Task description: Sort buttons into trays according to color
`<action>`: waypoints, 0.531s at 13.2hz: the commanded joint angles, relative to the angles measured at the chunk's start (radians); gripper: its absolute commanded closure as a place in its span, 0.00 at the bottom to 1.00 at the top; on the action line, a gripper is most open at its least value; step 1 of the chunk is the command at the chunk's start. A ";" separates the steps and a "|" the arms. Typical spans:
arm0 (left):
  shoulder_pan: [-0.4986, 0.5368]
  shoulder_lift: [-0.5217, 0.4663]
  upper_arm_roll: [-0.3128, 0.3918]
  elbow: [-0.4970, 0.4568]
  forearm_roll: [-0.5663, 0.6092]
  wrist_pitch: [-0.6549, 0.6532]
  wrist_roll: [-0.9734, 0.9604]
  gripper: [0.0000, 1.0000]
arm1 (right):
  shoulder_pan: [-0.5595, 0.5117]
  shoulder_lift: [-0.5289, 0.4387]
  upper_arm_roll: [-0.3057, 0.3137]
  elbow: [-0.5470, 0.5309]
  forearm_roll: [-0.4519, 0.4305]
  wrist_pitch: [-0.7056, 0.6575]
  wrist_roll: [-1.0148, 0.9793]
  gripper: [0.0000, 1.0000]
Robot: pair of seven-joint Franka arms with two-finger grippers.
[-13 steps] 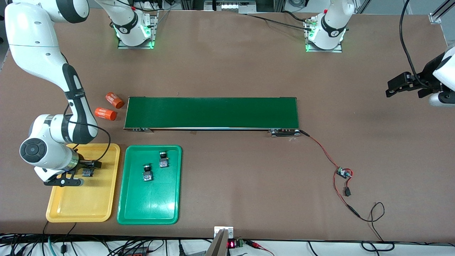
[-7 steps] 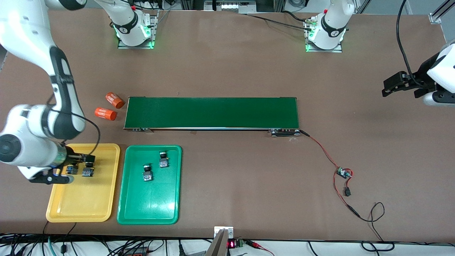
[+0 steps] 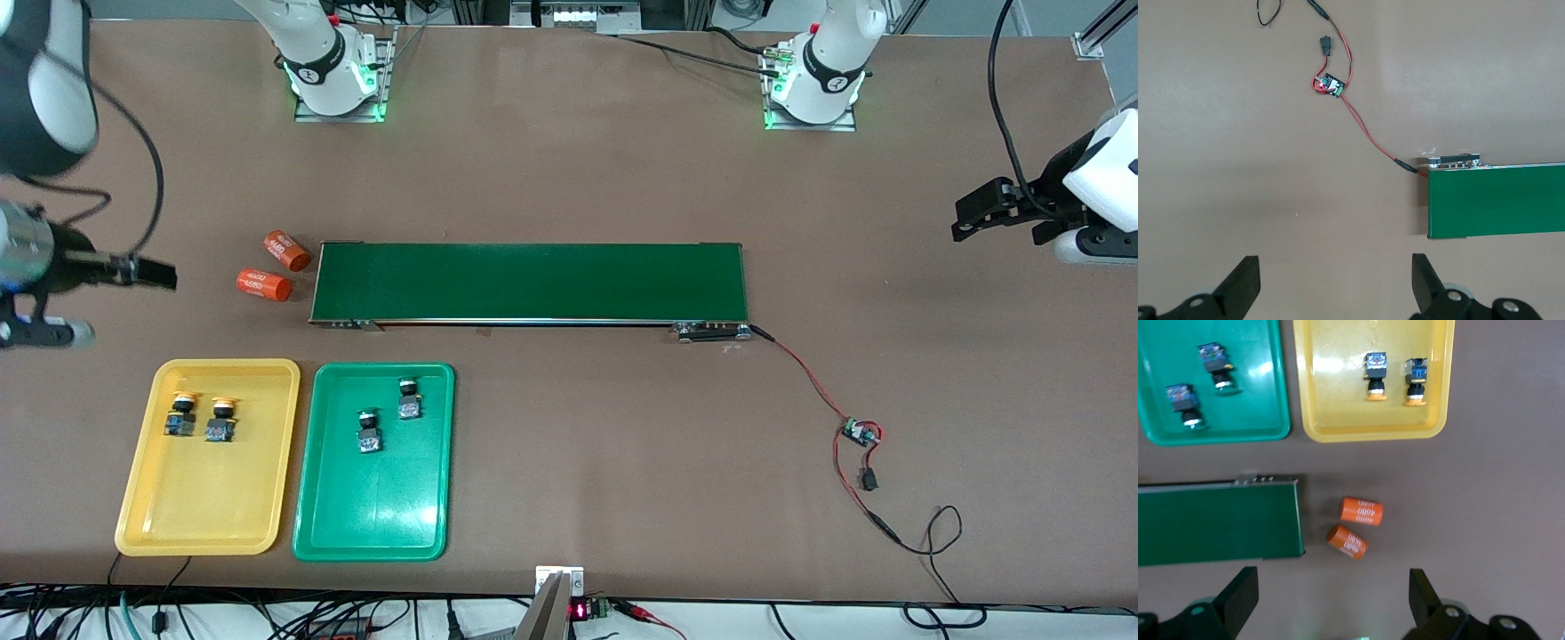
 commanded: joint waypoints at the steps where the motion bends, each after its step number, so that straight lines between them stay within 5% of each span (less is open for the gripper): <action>1: 0.004 -0.015 -0.001 -0.006 0.014 0.005 -0.008 0.00 | -0.014 -0.149 -0.002 -0.133 0.036 0.017 -0.007 0.00; 4: 0.005 -0.015 -0.001 -0.006 0.014 0.013 -0.008 0.00 | -0.063 -0.292 -0.002 -0.310 0.051 0.045 -0.010 0.00; 7: 0.005 -0.015 -0.001 -0.006 0.014 0.022 -0.008 0.00 | -0.063 -0.278 -0.003 -0.337 0.048 0.048 0.002 0.00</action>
